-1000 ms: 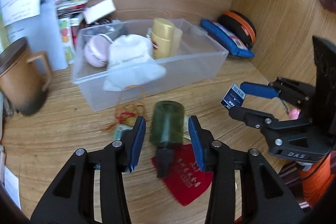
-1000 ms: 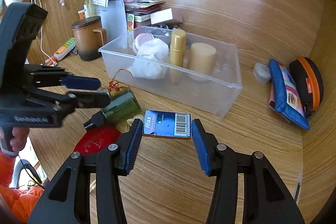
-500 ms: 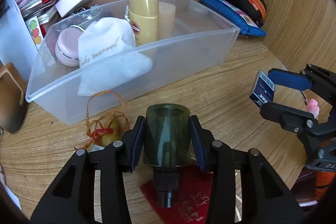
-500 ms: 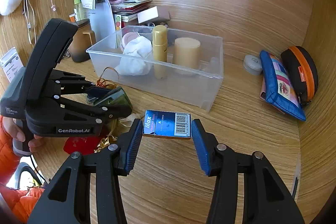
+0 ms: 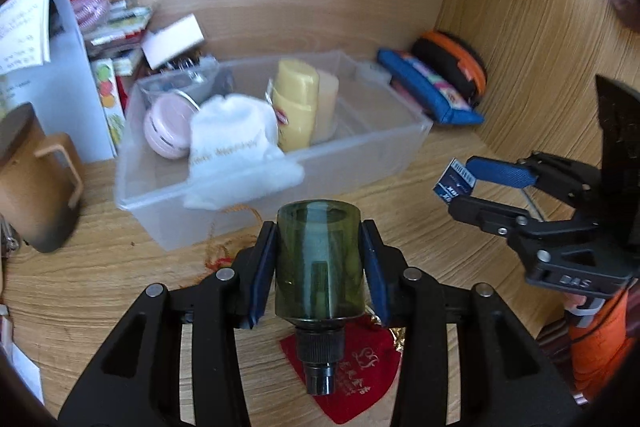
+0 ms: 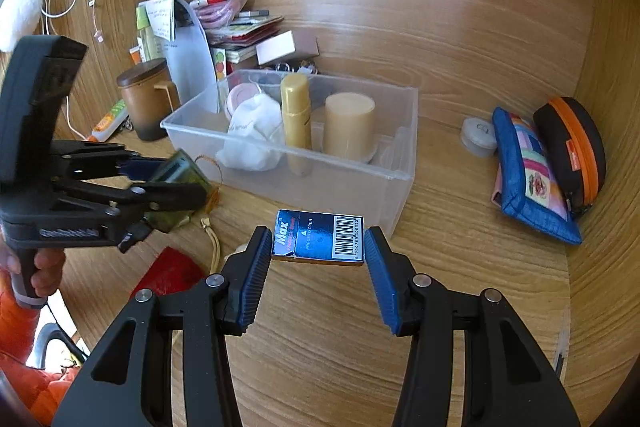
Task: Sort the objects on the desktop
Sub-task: 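Carry the green bottle and blue card over the clear bin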
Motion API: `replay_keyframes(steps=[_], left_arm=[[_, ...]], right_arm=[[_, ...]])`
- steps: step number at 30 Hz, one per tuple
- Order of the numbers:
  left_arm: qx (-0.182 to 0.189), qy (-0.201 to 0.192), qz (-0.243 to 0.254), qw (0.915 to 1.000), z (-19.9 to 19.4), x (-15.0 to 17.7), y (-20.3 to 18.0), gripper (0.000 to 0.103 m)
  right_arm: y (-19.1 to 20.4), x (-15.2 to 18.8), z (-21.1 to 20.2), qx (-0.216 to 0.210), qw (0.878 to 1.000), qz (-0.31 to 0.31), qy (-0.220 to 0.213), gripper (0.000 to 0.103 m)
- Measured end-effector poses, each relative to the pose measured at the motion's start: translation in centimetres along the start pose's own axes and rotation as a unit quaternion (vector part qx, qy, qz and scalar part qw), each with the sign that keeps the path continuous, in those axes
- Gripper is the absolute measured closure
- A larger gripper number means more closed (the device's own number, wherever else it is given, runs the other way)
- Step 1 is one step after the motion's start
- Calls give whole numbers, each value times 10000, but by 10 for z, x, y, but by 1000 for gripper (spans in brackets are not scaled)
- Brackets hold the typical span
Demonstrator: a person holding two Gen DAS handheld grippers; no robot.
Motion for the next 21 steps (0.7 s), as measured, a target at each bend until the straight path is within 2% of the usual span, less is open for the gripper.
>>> replay_keyframes(steps=[8, 21], left_arm=[[-13, -356, -34, 9994, -27, -24, 19, 62], [-230, -465, -249, 9983, -23, -70, 60, 62]], right_arm=[[-4, -19, -5, 16, 9998, -19, -177, 59], [-19, -55, 5, 112, 9994, -7, -331, 59]])
Point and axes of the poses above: each gripper's, at about its wrist camera, not at the fingertips, and z roughly the way its jaws point, y to its left, x to its underside, the point moved 4 cm from there along z, roughly the way its jaws point, and after that the axes turned 3 degrees about -x, right-handed, at the moved point
